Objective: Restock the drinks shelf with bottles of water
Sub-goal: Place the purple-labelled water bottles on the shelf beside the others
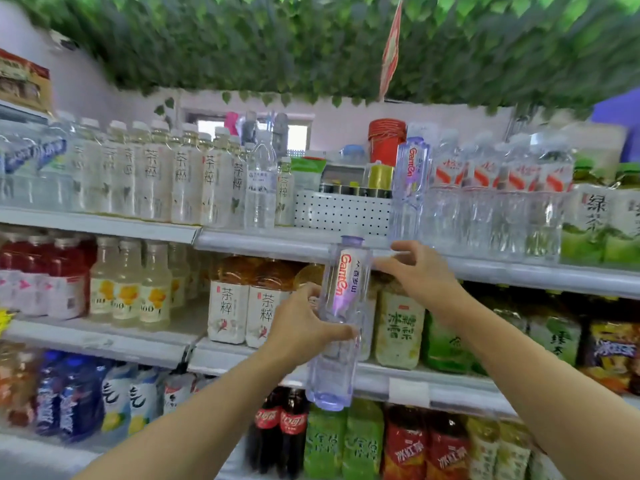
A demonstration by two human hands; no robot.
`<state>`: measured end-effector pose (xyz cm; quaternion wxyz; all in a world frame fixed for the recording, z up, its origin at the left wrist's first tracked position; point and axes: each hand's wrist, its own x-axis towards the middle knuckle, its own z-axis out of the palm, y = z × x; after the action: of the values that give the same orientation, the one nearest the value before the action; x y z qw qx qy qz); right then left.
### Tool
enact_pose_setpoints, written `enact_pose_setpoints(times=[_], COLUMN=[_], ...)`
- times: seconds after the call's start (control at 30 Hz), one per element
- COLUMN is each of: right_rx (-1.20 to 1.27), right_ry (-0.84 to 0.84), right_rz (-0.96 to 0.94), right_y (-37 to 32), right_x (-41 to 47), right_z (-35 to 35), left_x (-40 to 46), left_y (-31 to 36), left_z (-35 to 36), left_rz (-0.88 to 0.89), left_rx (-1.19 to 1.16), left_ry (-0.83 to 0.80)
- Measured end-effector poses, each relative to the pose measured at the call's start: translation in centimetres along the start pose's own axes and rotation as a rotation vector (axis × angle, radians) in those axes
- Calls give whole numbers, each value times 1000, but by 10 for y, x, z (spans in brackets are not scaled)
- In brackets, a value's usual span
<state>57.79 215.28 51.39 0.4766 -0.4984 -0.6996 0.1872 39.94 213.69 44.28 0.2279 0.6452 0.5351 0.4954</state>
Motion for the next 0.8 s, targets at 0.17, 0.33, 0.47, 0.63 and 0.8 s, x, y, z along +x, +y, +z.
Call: enact_pose_setpoints(times=[0.17,0.33,0.47,0.63,0.8], right_rx=[-348,-649,-753,-788,-815], right_ry=[102,172,231,229,237], right_rz=[-73,-97,-86,-52,-88], right_y=[10,4,8,20,35], right_x=[26,52,68,78,85], right_z=[7,22,34,38,42], left_x=[53,114,163,215,247], left_y=[20,47,71,90,89], left_z=[-30,-53,-58,-45,-19], left_rz=[93,224,313,368,340], left_rx=[-7,-35,-91,-178,-153], left_ry=[20,14,1,12,58])
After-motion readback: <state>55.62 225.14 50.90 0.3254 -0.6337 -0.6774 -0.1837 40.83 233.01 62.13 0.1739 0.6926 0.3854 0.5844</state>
